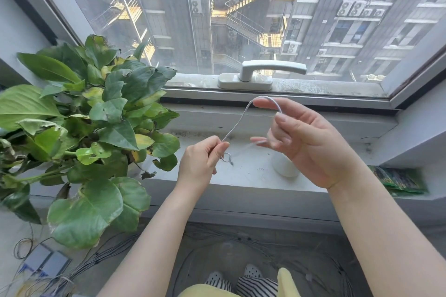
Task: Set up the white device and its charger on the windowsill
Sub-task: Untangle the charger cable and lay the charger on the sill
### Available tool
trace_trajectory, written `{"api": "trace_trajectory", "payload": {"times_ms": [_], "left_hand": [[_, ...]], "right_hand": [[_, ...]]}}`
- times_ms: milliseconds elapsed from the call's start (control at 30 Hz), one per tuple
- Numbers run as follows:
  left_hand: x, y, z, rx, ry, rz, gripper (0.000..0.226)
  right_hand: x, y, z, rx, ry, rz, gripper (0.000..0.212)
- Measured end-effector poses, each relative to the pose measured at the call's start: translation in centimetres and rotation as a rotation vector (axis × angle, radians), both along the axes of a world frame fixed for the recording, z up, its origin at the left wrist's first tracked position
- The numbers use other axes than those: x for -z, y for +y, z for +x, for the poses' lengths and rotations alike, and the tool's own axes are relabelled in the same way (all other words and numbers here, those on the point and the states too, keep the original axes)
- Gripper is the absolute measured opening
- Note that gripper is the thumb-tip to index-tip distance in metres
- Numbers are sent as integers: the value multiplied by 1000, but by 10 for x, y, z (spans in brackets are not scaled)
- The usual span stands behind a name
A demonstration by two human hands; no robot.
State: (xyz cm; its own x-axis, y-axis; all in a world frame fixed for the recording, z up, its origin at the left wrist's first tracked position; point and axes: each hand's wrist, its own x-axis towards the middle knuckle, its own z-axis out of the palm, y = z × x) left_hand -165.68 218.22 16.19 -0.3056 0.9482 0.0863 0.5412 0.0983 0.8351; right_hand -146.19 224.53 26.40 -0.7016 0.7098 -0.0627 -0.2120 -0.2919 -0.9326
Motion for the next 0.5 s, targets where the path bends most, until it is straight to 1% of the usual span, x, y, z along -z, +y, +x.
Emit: {"api": "trace_trajectory", "payload": {"times_ms": [67,100,133,200,233,267,300,333,367,400,500], "left_hand": [[2,2,1,47,-202,-13,38],[2,2,2,56,-263,-19,37],[3,2,3,60,-266,-20,37],[7,0,3,52,-186,-10,38],[8,0,3,34,-157,3,38],[9,-1,3,19,-166,17,41],[7,-1,4,19,-239,30,45],[6,-1,5,28,-363,41,49],[4,-1,5,53,-482,44,50],[1,-1,6,91,-561,40,48],[-5,-3,9,198,-650,24,42]], "right_hand": [[-1,0,-3,48,24,-43,32],[-1,0,-4,77,27,-60,31],[-2,1,-4,104,31,-73,29],[-4,2,-3,128,55,-127,25],[-5,3,-4,128,89,-180,23],[-5,3,-4,131,147,-247,22],[-5,4,-4,145,213,-315,21],[-3,6,-5,173,269,-367,20],[-1,7,-5,208,304,-400,20],[2,8,-6,240,323,-426,20],[9,5,-10,260,383,-513,18]]}}
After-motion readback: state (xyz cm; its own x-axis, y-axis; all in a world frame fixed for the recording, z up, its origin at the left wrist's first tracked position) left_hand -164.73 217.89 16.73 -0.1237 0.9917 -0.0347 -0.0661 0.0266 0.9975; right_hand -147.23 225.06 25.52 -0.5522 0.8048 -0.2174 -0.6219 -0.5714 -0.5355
